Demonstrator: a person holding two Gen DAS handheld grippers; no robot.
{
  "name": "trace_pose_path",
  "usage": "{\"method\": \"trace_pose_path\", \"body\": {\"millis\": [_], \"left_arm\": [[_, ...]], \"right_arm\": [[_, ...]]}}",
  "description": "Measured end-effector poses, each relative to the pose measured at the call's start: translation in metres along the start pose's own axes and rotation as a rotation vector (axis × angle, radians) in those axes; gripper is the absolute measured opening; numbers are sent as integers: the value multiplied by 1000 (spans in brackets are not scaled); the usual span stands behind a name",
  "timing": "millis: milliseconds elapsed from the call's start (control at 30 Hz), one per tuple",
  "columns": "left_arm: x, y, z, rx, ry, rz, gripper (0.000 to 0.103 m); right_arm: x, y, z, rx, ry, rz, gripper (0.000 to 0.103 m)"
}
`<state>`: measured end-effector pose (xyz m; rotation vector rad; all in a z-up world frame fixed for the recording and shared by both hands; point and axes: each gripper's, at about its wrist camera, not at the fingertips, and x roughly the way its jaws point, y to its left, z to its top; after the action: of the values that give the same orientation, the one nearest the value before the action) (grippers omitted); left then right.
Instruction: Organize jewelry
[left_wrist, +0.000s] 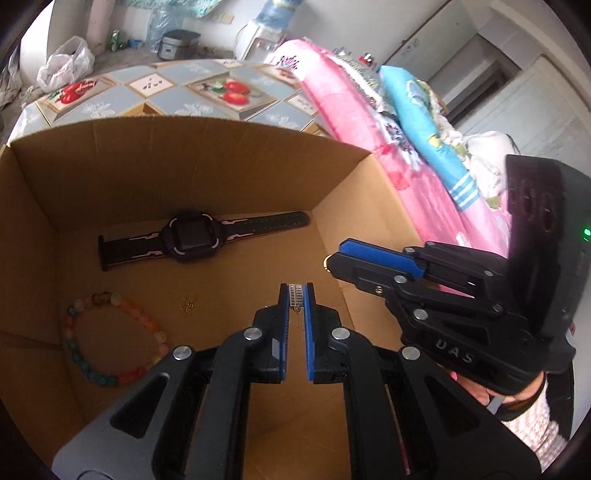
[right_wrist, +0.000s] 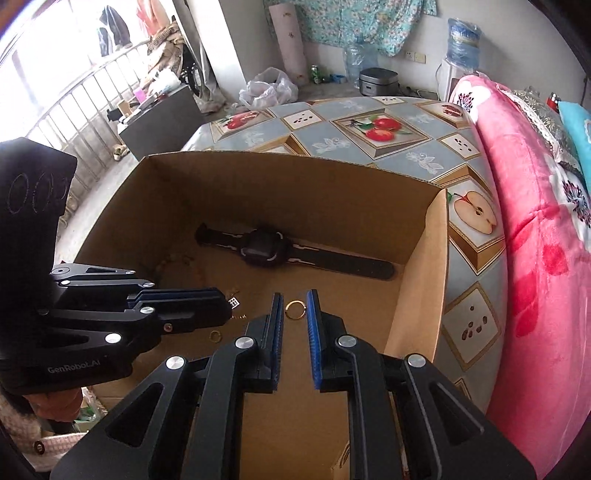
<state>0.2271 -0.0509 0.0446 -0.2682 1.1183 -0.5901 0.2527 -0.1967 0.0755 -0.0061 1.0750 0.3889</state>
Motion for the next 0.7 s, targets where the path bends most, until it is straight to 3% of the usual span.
{"method": "trace_pose_path", "body": {"millis": [233,367,600,700], "left_arm": [[5,1,5,-15,-23,14,24],[-3,3,5,-27,-50,5,25],[-45,-3,-12,10,-166,-13,26],[-73,-4,-31,51,-230,-15,31]], "right_arm": [[-12,-4,1,12,-61,16,14],[-22,-7,-3,36,-87,27,14],[-63,-4,-22,62,-182,73,14],[-83,1,-39,58,-224,122,14]]}}
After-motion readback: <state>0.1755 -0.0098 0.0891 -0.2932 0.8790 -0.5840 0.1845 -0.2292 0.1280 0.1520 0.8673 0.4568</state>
